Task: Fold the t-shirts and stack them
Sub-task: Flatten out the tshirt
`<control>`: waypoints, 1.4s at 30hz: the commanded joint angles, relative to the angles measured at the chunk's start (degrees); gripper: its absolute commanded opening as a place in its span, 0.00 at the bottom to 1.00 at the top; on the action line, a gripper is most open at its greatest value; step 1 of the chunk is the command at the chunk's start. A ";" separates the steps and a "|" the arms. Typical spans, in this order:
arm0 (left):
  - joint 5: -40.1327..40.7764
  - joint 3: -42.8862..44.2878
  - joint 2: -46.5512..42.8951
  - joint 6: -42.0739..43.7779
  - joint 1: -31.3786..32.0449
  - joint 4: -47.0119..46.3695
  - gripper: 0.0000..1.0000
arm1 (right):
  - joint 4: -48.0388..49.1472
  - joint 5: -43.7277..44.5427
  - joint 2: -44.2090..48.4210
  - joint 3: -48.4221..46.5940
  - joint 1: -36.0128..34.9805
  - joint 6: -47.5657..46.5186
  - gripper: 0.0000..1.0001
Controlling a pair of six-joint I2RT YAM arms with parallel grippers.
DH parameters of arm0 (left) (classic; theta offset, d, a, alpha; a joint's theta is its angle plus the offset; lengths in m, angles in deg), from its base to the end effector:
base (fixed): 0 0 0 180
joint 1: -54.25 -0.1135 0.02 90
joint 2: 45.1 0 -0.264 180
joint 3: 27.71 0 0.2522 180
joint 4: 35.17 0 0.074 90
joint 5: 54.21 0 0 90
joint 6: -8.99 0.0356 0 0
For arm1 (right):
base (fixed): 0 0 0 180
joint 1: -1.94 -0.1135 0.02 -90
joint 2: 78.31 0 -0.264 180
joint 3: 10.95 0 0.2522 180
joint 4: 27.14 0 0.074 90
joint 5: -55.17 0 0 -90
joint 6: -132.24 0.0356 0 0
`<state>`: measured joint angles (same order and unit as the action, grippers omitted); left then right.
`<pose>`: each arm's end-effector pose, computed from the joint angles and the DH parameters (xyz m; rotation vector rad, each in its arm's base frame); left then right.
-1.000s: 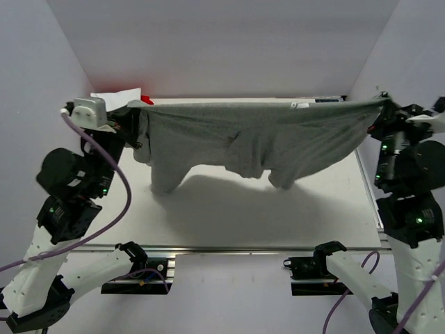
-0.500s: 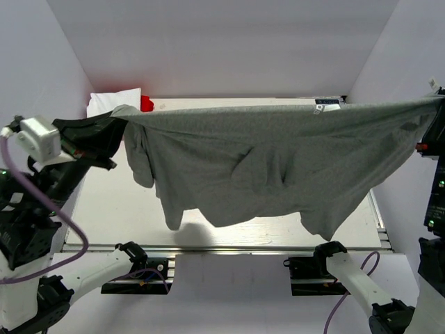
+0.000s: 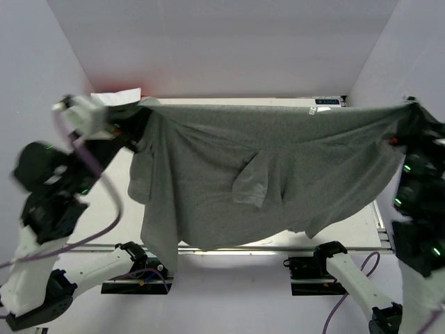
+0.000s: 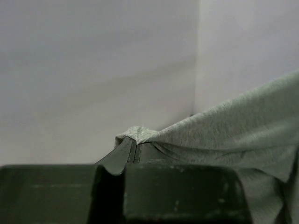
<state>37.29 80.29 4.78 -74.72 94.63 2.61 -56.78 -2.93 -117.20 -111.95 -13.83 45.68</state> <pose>0.0660 -0.0549 0.5676 0.4663 1.1394 -0.5032 0.0248 -0.0126 0.5581 0.3994 1.0223 0.0216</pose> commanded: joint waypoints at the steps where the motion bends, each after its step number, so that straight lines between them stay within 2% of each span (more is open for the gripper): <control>1: 10.69 -5.98 8.00 -0.57 -0.30 -4.14 0.00 | 10.56 11.83 -4.94 11.95 0.21 0.43 0.00; 4: 17.47 -9.68 13.64 -1.10 -0.30 -6.25 0.00 | 11.22 14.41 -12.31 16.74 0.48 2.88 0.00; 6: 22.21 -11.18 21.01 -1.63 -1.35 -7.74 0.00 | 11.57 14.94 -17.41 18.24 0.65 4.63 0.00; 8: 24.24 -11.71 27.07 -1.63 -2.58 -9.94 0.00 | 12.98 16.26 -23.40 19.30 1.35 5.25 0.00; 10: 24.25 -10.66 37.61 -1.63 -5.03 -12.48 0.00 | 13.15 17.05 -32.08 18.43 2.32 6.83 0.00; 12: 20.77 -4.61 45.87 -1.63 -6.97 -11.97 0.00 | 12.98 16.88 -38.85 16.85 4.07 8.07 0.00; 13: 20.74 -2.24 54.27 -1.63 -8.90 -11.97 0.00 | 14.02 16.27 -43.33 15.71 4.60 8.85 0.00; 14: 19.87 3.79 58.61 -1.63 -9.70 -10.92 0.00 | 13.95 16.00 -48.16 14.83 5.65 9.12 0.00; 16: 17.05 10.50 66.62 -1.63 -12.24 -9.69 0.00 | 13.51 14.43 -55.10 9.66 7.24 9.30 0.00; 17: 15.66 17.75 74.31 -1.10 -12.95 -7.68 0.00 | 13.33 14.33 -59.67 8.24 7.68 9.48 0.00; 19: 12.66 24.38 80.69 -0.58 -14.10 -6.09 0.00 | 12.20 12.75 -65.30 2.54 8.83 8.95 0.00; 20: 12.13 29.90 83.41 -0.57 -14.80 -5.56 0.12 | 11.75 12.23 -68.74 0.95 9.52 9.04 0.00; 21: 11.08 31.69 87.44 0.82 -14.80 -5.55 0.32 | 10.70 9.96 -70.16 -1.85 9.96 8.69 0.00; 22: 11.07 32.93 88.70 0.84 -14.80 -6.42 0.52 | 9.82 9.41 -72.96 -4.66 10.32 8.43 0.00; 23: 9.50 33.81 89.50 1.36 -15.33 -8.26 0.99 | 9.21 8.63 -75.25 -7.13 10.76 7.73 0.00; 24: 9.49 33.82 89.51 1.36 -15.33 -9.50 1.00 | 8.59 7.05 -76.23 -8.28 10.76 7.55 0.06; 26: 9.49 33.82 89.51 1.36 -15.85 -11.87 1.00 | 5.70 6.69 -79.92 -11.97 11.46 7.72 0.45; 27: 9.49 33.82 89.51 1.36 -15.86 -12.49 1.00 | 4.64 5.73 -80.63 -14.60 11.64 8.07 0.90; 31: 8.70 33.91 88.11 0.23 -16.39 -10.75 1.00 | 0.33 3.70 -81.78 -18.31 12.43 8.86 0.90; 36: 13.26 26.63 80.47 -4.60 -17.52 -6.09 1.00 | -2.83 -5.42 -75.46 -13.14 12.34 9.30 0.90; 37: 13.27 22.79 76.71 -6.79 -17.53 -3.73 1.00 | -3.62 -6.58 -72.32 -11.48 12.43 9.39 0.90; 42: 11.51 4.86 64.65 -9.09 -18.14 -4.85 1.00 | -6.89 -19.31 -64.74 -0.14 11.99 10.97 0.90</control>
<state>48.72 92.09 78.86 -80.45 77.25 -3.49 -61.00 -12.61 -187.80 -116.11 -1.54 54.91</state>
